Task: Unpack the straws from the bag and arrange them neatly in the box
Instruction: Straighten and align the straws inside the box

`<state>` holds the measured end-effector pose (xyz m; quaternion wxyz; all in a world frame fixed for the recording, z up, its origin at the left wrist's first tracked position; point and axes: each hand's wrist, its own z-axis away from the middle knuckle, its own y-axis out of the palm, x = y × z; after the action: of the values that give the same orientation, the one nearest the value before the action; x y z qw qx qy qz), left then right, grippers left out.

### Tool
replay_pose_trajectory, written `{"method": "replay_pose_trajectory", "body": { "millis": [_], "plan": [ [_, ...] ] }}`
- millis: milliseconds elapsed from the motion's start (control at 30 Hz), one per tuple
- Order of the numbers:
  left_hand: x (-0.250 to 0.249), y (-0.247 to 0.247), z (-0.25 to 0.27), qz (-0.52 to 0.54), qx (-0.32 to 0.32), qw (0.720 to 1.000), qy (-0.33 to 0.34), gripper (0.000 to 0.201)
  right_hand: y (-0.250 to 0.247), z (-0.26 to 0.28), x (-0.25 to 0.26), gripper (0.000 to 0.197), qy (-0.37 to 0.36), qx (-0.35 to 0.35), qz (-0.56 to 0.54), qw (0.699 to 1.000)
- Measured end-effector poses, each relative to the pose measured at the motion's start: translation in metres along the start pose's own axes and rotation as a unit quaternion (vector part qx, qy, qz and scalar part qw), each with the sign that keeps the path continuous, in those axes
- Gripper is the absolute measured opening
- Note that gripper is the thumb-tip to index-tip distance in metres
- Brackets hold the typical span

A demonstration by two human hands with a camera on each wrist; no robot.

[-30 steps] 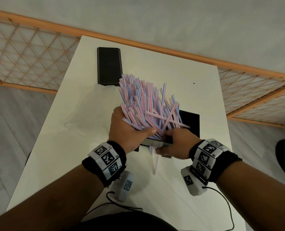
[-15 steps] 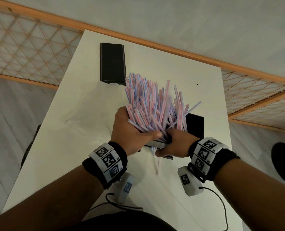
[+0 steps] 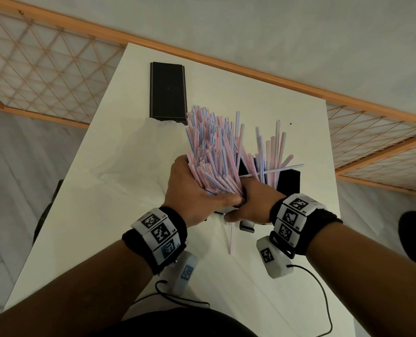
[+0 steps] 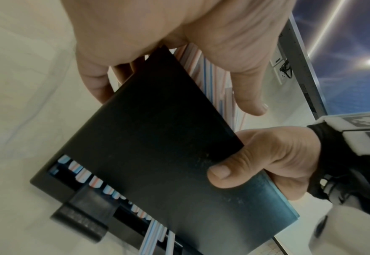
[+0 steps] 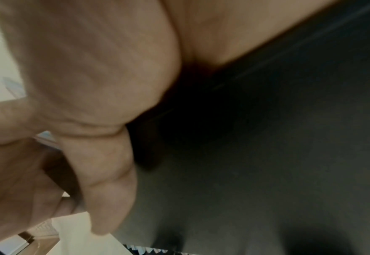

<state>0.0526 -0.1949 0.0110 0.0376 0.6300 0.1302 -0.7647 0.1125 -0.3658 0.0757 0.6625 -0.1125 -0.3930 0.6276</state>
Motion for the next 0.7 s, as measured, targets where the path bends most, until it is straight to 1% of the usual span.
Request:
{"method": "replay_pose_trajectory", "body": {
  "millis": [67, 167, 300, 433, 500, 567, 700],
  "plan": [
    [-0.002, -0.001, 0.001, 0.001, -0.01, 1.0, 0.0, 0.111, 0.0, 0.001, 0.001, 0.06, -0.011, -0.018, 0.0, 1.0],
    [-0.001, 0.0, 0.0, 0.002, 0.003, 1.0, 0.004, 0.105, 0.002, 0.0, 0.002, 0.062, -0.03, -0.04, -0.007, 0.999],
    [-0.004, 0.0, 0.001, -0.022, -0.01, 1.0, -0.003, 0.101, 0.002, 0.005, 0.002, 0.052, -0.045, -0.063, 0.003, 0.997],
    [-0.009, -0.003, 0.004, -0.046, -0.013, 0.999, 0.018, 0.097, 0.004, 0.014, 0.006, 0.045, -0.056, -0.095, 0.023, 0.994],
    [-0.017, -0.001, 0.01, -0.06, -0.028, 0.997, 0.041, 0.101, 0.006, 0.018, 0.009, 0.041, -0.052, -0.104, 0.042, 0.992],
    [-0.03, 0.002, 0.019, -0.063, -0.043, 0.996, 0.056, 0.105, 0.005, 0.023, 0.011, 0.042, -0.049, -0.115, 0.067, 0.99],
    [-0.038, 0.008, 0.02, -0.06, -0.073, 0.995, 0.017, 0.099, -0.001, 0.039, 0.005, 0.039, -0.077, -0.129, 0.094, 0.984]
  ]
}}
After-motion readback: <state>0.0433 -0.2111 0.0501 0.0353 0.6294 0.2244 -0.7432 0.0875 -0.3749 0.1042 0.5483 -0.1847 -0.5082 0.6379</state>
